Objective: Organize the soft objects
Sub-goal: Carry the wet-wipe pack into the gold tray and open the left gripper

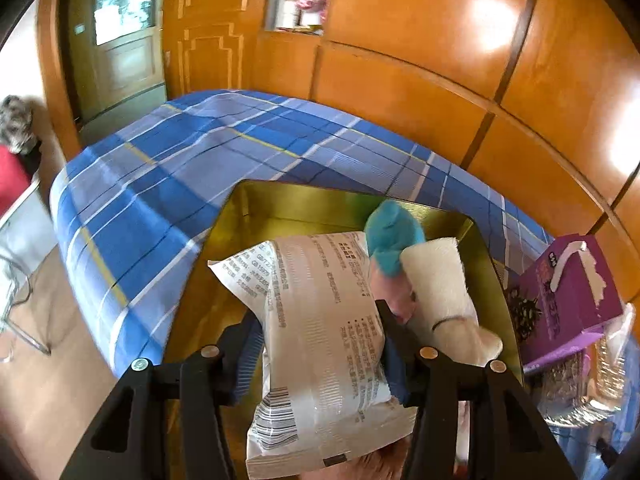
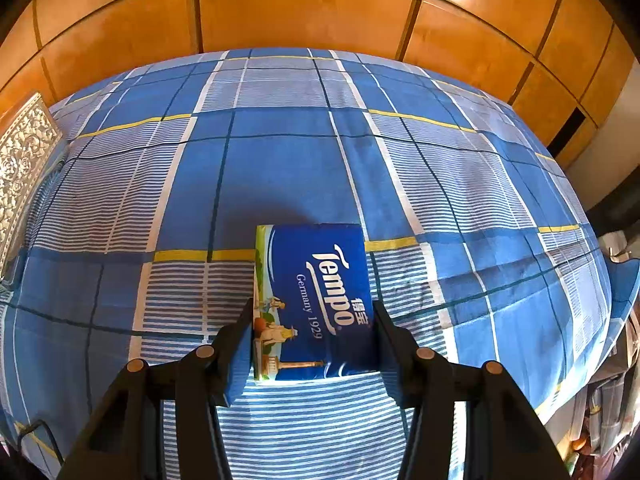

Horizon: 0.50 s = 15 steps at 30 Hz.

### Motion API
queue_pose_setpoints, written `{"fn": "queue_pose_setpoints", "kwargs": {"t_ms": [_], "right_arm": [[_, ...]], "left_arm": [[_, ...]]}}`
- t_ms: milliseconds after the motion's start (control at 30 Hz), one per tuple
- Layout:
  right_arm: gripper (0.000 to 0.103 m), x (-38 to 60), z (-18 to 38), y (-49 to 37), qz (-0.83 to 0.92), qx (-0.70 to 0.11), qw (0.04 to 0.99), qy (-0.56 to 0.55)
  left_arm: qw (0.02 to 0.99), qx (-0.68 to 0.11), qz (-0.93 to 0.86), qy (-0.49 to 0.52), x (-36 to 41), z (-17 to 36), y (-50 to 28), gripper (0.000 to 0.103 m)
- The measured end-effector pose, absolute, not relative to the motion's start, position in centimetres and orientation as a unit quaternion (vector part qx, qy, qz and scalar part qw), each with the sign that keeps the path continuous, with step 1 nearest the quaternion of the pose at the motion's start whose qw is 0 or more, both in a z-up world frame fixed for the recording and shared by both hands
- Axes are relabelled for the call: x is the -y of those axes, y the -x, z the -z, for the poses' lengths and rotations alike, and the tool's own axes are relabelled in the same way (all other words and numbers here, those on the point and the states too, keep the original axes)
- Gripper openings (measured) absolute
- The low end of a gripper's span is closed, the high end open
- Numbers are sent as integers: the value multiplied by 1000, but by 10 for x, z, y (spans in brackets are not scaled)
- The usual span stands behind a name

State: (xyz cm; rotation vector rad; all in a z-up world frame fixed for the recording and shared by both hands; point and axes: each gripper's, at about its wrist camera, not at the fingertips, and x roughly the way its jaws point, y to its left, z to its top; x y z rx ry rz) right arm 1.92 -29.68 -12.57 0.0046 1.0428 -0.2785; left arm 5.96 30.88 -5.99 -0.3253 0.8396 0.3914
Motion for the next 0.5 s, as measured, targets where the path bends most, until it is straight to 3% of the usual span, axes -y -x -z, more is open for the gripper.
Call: {"fn": "queue_pose_setpoints", "kwargs": {"t_ms": [233, 400, 500], "right_arm": [[53, 294, 125, -20, 139, -500, 855, 7], [53, 292, 126, -21, 143, -501, 853, 10], [53, 291, 126, -22, 143, -501, 854, 12]], "left_arm": [[870, -425, -205, 147, -319, 81, -100, 56], [880, -405, -212, 129, -309, 70, -89, 69], [893, -387, -203, 110, -294, 58, -76, 70]]}}
